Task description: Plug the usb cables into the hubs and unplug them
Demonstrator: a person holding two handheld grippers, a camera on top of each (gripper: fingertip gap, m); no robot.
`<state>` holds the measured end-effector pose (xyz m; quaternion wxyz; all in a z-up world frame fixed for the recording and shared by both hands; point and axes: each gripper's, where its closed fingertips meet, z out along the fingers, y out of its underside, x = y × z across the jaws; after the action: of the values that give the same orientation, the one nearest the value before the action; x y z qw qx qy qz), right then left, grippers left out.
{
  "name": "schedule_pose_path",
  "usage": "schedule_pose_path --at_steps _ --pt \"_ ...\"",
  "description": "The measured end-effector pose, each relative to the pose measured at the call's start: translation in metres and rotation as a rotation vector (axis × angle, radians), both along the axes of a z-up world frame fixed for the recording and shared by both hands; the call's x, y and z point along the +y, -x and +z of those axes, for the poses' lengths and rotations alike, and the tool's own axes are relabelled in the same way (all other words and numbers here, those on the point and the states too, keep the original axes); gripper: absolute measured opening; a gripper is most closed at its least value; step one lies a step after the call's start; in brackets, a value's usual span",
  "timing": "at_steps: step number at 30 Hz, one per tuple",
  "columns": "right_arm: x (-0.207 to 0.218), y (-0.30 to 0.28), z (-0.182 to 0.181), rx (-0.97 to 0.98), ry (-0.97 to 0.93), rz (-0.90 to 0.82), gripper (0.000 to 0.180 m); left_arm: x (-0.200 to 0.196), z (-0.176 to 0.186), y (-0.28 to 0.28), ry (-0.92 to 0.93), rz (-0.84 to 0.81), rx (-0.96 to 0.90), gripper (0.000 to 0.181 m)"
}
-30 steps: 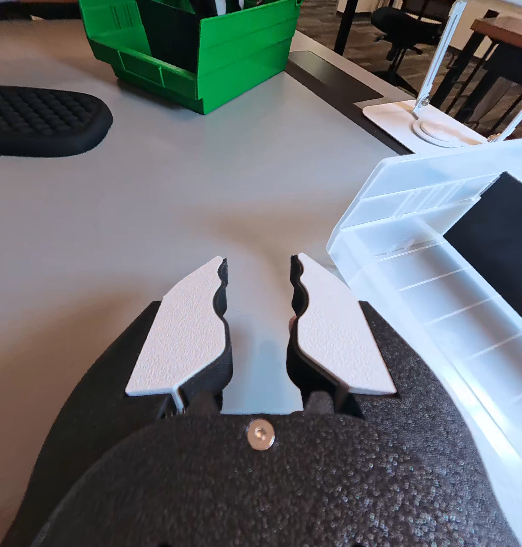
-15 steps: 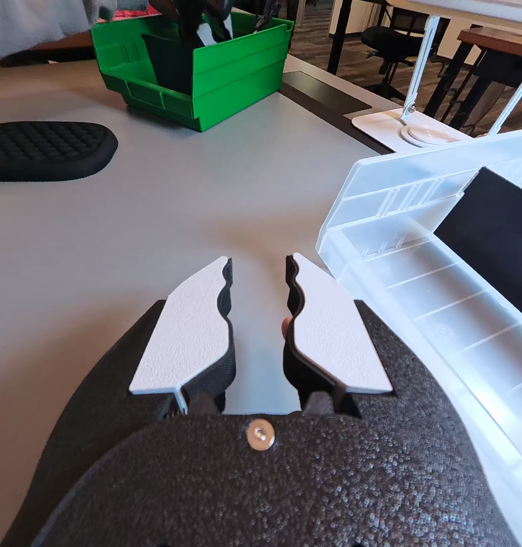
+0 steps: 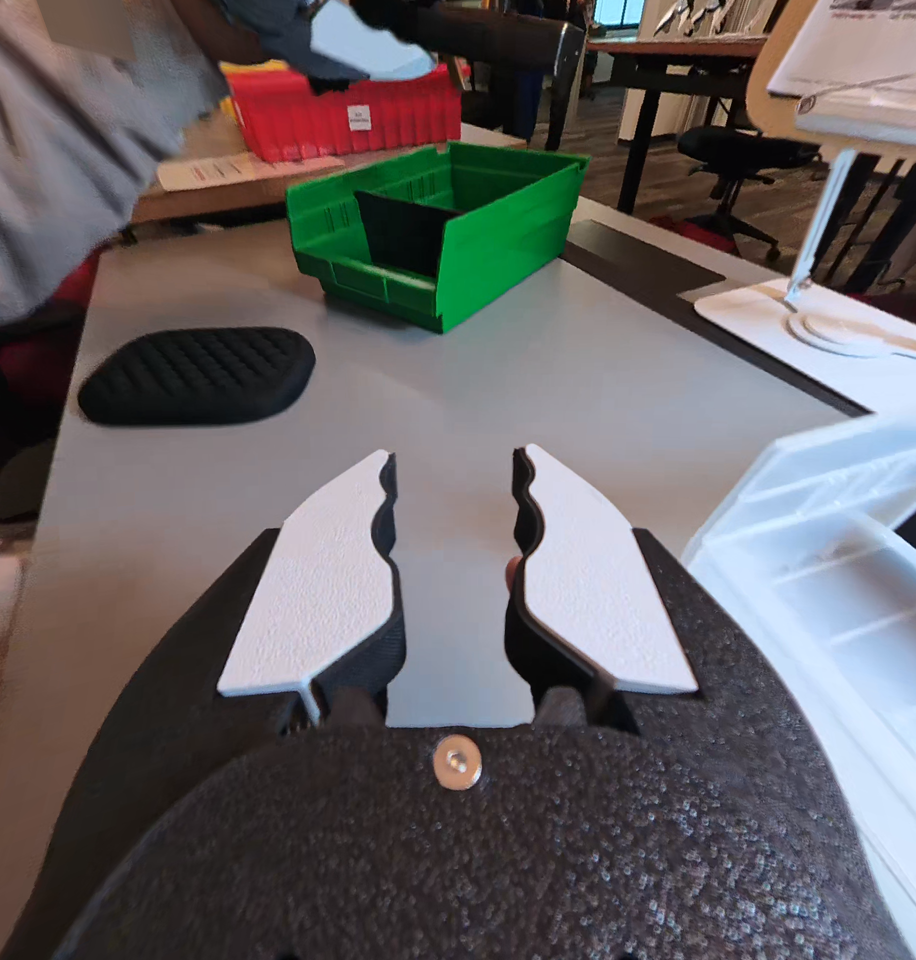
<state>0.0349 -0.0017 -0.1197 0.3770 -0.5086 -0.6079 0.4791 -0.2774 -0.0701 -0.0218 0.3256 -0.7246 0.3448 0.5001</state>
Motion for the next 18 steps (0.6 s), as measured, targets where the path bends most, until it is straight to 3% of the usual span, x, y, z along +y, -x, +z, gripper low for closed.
schedule_pose_path --at_steps 4,8,10,15,18 --pt "-0.008 0.028 0.033 0.033 0.180 0.037 0.064 0.019 0.007 -0.112 -0.120 -0.245 -0.025 0.029" --pt "0.002 0.037 0.059 0.119 0.305 0.130 0.091 0.034 -0.009 -0.208 -0.167 -0.485 -0.069 0.029" --pt "0.004 0.020 0.067 0.115 0.333 0.225 0.093 0.039 -0.022 -0.238 -0.170 -0.581 -0.066 0.029" --pt "0.021 -0.010 0.045 -0.072 0.670 0.335 0.068 0.045 -0.055 -0.271 -0.191 -0.725 0.006 0.029" --pt "0.010 -0.010 0.029 -0.093 0.848 0.392 0.042 0.045 -0.071 -0.268 -0.177 -0.730 0.084 0.029"
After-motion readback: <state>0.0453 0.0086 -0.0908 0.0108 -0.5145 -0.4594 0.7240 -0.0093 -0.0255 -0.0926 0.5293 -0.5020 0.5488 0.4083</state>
